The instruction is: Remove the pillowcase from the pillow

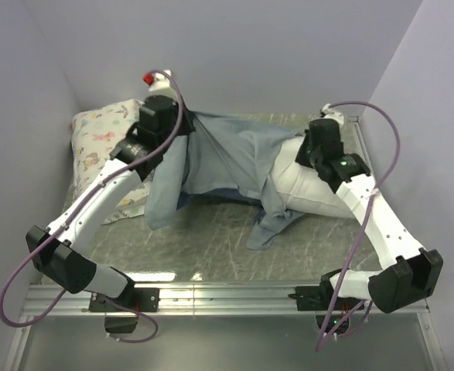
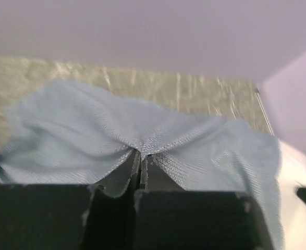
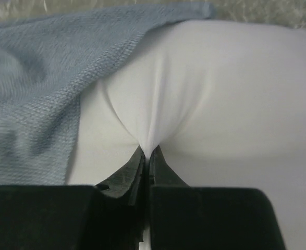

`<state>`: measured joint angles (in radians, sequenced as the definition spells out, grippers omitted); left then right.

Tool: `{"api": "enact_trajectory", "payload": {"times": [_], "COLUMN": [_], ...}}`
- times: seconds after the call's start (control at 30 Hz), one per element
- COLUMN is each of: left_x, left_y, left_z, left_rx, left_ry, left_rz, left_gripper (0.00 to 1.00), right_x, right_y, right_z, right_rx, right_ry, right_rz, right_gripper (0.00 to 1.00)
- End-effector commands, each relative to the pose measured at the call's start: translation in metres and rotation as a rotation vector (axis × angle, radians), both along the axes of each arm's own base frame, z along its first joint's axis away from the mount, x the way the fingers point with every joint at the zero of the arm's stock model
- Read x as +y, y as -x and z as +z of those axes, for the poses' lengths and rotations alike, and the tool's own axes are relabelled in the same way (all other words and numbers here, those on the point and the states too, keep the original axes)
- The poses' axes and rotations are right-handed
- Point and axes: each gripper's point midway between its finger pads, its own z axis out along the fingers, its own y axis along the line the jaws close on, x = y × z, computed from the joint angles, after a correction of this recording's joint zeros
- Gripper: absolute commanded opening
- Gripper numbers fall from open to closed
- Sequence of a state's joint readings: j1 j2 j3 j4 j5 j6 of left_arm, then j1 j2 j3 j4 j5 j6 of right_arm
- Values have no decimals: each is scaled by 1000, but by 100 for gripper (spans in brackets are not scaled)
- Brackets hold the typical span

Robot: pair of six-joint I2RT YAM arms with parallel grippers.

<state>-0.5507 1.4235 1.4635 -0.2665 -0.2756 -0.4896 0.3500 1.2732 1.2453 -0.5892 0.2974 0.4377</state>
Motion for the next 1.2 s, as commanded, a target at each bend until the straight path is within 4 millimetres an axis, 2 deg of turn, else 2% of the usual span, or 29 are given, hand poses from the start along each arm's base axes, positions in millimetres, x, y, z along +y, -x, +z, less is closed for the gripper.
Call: {"api": "enact_trajectory", "payload": {"times": [0.0,0.03,0.07,0.13,0.17,0.23,0.27,0.33,0.37,0.43,0.53,0.57,0.67,0.7,0.77,0.83,0.87,0.9,0.97,1.0,1.03,1.07,1.1,1.13,1.17], "left_x": [72,82,108,131,159,183,211,227,242,248,250,248,241,234,213,199,180,173,166,165,163,160,157,148,140], "left_y": [-31,-38,-52,-62,-72,-80,-85,-87,-87,-90,-96,-98,-102,-101,-100,-98,-98,-95,-92,-91,-90,-87,-86,-83,-80], "left_z": [71,68,59,61,52,49,44,40,35,34,21,10,-9,-23,-39,-47,-43,-47,-35,-29,-22,-8,1,8,16], "left_rx": [-160,-147,-118,-119,-96,-76,-62,-55,-48,-51,-23,1,27,56,68,79,54,58,37,22,6,-26,-53,-70,-89], "left_ry": [-29,-31,-45,-30,-29,10,25,81,92,92,72,69,78,87,90,73,69,65,45,42,48,57,62,62,58], "left_rz": [216,236,291,338,394,424,475,483,502,507,505,495,460,422,350,305,264,250,243,244,234,219,208,185,169], "left_gripper": [1,0,1,0,0,1,0,1,0,0,0,0,0,0,1,5,7,9,21,31,51,61,67,76,79], "right_x": [-47,-55,-61,-77,-81,-91,-93,-95,-97,-103,-110,-108,-103,-100,-90,-78,-72,-61,-52,-39,-32,-22,-14,5,13], "right_y": [-4,-2,-1,1,2,5,6,9,11,16,20,20,19,18,18,19,20,27,33,41,45,50,55,61,65], "right_z": [58,67,73,85,88,95,96,100,100,102,100,98,84,74,64,41,33,14,2,-13,-20,-27,-43,-51,-60], "right_rx": [-133,-155,-169,-197,-202,-219,-223,-236,-238,-245,-247,-244,-229,-215,-209,-178,-168,-142,-148,-153,-157,-157,-150,-140,-134], "right_ry": [-57,-72,-82,-94,-95,-112,-115,-119,-115,-99,-91,-98,-117,-125,-142,-155,-158,-148,-142,-159,-174,-191,-223,-258,-286], "right_rz": [-106,-126,-141,-182,-194,-215,-219,-228,-233,-256,-271,-261,-245,-232,-184,-137,-115,-84,-72,-37,-20,4,14,80,100], "right_gripper": [0,0,0,0,0,0,0,0,0,0,0,0,0,0,0,0,0,0,0,0,0,0,0,0,0]}}
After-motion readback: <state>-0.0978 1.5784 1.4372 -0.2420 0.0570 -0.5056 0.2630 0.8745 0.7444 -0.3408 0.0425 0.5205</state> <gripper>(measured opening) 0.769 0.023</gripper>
